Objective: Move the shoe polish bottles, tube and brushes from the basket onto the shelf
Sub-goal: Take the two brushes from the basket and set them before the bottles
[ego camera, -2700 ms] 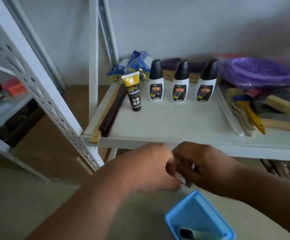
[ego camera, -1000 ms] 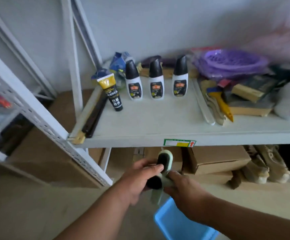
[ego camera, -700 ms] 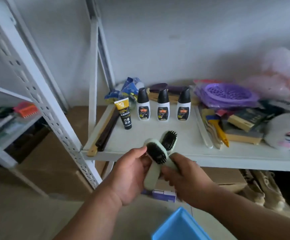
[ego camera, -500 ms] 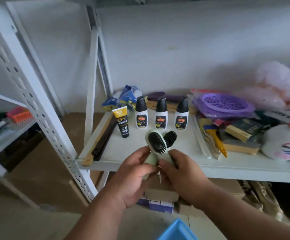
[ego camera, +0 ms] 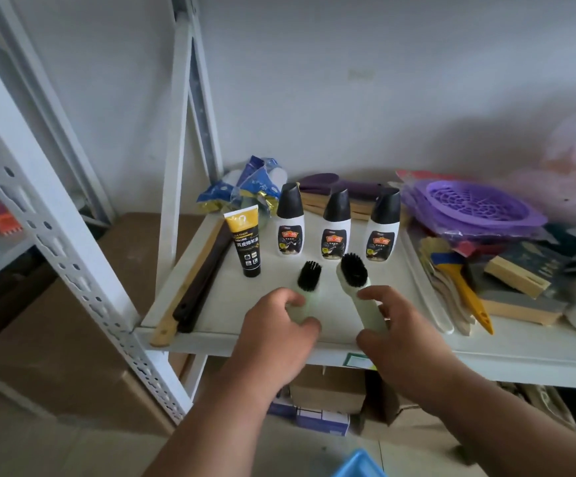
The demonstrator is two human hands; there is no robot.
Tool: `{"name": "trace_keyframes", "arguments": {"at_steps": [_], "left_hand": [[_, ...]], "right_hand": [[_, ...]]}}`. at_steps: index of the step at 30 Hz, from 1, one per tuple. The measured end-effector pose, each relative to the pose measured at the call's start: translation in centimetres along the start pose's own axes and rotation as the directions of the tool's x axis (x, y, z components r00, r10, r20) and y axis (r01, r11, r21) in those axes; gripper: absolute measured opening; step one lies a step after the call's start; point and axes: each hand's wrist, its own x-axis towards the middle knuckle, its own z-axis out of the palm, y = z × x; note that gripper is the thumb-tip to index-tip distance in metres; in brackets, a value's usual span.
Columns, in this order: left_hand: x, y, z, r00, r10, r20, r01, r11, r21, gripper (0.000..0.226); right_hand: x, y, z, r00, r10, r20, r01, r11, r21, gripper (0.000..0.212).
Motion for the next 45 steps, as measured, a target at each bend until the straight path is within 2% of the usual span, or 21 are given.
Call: {"name": "trace_keyframes", "arguments": {"at_steps": [5, 11, 16, 20, 25, 30, 39, 45], "left_hand": [[0.2, 0.3, -0.4, 0.995, 0.082, 0.056, -0.091, 0.981, 0.171, 0.055], [0.7, 0.3, 0.0, 0.986, 0.150, 0.072, -0.164, 0.949, 0.269, 0.066], [1.3, 0.2, 0.5, 0.985, 0.144, 0.096, -0.170, 0.914, 0.368, 0.048], [1.9, -0.1, 0.5, 0.981, 0.172, 0.089, -0.193, 0.892, 0.408, 0.051], [2.1, -0.5, 0.4, 0.959, 0.248, 0.136, -0.282, 0.884, 0.374, 0.068], [2.7, -0.7, 0.3, 0.952, 0.258, 0.163, -0.303, 0.866, 0.399, 0.057], [3.3, -1.3, -0.1, 0.952, 0.255, 0.168, -0.300, 0.885, 0.356, 0.067], [3.7, -1.6, -0.3, 0.957, 0.247, 0.149, -0.285, 0.890, 0.357, 0.064]], "right_hand": [[1.2, -0.3, 0.0, 0.999, -0.030, -0.011, 0.027, 0.983, -0.181, 0.060], [1.6, -1.2, 0.0, 1.000, -0.014, -0.016, 0.009, 0.958, -0.288, 0.073], [2.1, -1.3, -0.2, 1.000, 0.001, 0.013, 0.005, 0.915, -0.405, 0.070], [2.5, -1.1, -0.4, 0.999, -0.021, 0.035, 0.035, 0.877, -0.480, 0.067], [2.9, -0.6, -0.6, 0.998, -0.050, 0.031, 0.059, 0.878, -0.476, 0.070], [3.3, 0.0, -0.3, 0.993, -0.113, 0.020, 0.109, 0.881, -0.460, 0.065], [4.4, 0.5, 0.3, 0.978, -0.206, 0.025, 0.194, 0.866, -0.460, 0.055], [4.7, 0.8, 0.3, 0.972, -0.233, 0.030, 0.220, 0.858, -0.464, 0.051]]}}
